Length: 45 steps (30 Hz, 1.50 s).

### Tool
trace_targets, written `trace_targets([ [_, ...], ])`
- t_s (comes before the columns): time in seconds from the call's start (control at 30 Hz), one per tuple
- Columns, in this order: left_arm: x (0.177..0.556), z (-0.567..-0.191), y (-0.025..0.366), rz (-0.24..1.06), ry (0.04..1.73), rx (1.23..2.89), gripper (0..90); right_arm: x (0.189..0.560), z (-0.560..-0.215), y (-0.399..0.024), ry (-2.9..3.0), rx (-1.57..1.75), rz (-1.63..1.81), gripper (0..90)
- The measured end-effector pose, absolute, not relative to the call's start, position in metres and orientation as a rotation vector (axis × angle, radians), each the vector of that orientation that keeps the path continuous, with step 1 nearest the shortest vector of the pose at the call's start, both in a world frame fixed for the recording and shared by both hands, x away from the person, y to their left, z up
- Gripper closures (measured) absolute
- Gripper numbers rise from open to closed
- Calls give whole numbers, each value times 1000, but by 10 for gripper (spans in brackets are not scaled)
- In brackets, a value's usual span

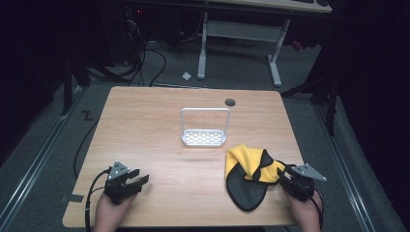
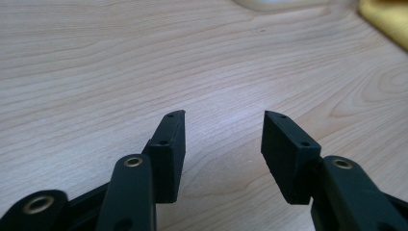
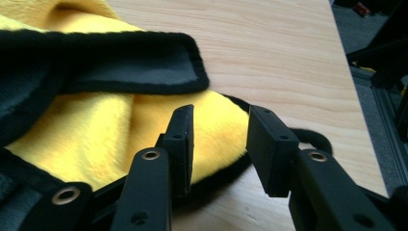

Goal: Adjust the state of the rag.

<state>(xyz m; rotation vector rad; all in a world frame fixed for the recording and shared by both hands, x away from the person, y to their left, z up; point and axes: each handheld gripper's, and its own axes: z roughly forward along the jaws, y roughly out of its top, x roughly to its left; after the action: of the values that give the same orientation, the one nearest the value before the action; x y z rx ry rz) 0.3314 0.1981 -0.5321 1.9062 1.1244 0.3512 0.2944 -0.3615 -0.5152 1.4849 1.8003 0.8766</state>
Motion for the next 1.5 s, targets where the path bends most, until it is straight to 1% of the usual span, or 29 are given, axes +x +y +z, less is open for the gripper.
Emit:
trace_targets([
  [0.1, 333, -533, 199, 319, 1122, 1894, 515, 294, -516, -367, 1787, 1500, 878, 642],
  [0.17, 333, -532, 198, 337, 1123, 1903, 516, 292, -516, -372, 1773, 1517, 878, 643],
  [0.33, 330, -530, 195, 359, 1127, 1894, 509, 289, -517, -379, 1766, 1524, 893, 698],
  [0.43, 328, -529, 192, 368, 1126, 1899, 481, 287, -515, -376, 1788, 1501, 908, 798],
  [0.5, 327, -529, 191, 367, 1109, 1912, 472, 287, -511, -373, 1819, 1477, 918, 891],
  [0.53, 326, -529, 190, 373, 1105, 1917, 473, 288, -510, -371, 1826, 1477, 924, 900],
  [0.6, 325, -528, 189, 378, 1105, 1906, 521, 293, -506, -368, 1846, 1465, 935, 900],
  [0.63, 324, -527, 190, 360, 1108, 1895, 530, 297, -505, -366, 1851, 1459, 934, 900],
  [0.7, 323, -527, 191, 323, 1105, 1876, 542, 303, -503, -364, 1860, 1453, 925, 900],
  [0.77, 322, -527, 191, 321, 1106, 1883, 553, 313, -500, -358, 1867, 1444, 898, 900],
  [0.8, 322, -527, 191, 320, 1106, 1886, 571, 325, -499, -355, 1851, 1490, 951, 900],
  [0.83, 322, -527, 192, 317, 1104, 1883, 571, 325, -499, -355, 1851, 1490, 951, 900],
  [0.87, 322, -527, 193, 310, 1104, 1875, 584, 334, -500, -348, 1859, 1490, 951, 900],
  [0.97, 322, -528, 194, 310, 1104, 1864, 588, 338, -504, -340, 1881, 1467, 901, 900],
  [1.1, 321, -528, 195, 324, 1100, 1863, 579, 336, -510, -339, 1902, 1457, 869, 900],
  [1.13, 321, -528, 195, 320, 1105, 1865, 530, 334, -513, -338, 1921, 1449, 845, 900],
  [1.17, 321, -528, 194, 323, 1109, 1866, 530, 334, -513, -338, 1921, 1449, 845, 900],
  [1.2, 321, -527, 194, 327, 1111, 1869, 509, 334, -514, -338, 1929, 1440, 835, 900],
  [1.37, 319, -526, 192, 333, 1106, 1870, 496, 338, -526, -341, 1978, 1464, 785, 900],
  [1.5, 320, -528, 191, 318, 1106, 1887, 478, 338, -527, -340, 1982, 1460, 798, 900],
])
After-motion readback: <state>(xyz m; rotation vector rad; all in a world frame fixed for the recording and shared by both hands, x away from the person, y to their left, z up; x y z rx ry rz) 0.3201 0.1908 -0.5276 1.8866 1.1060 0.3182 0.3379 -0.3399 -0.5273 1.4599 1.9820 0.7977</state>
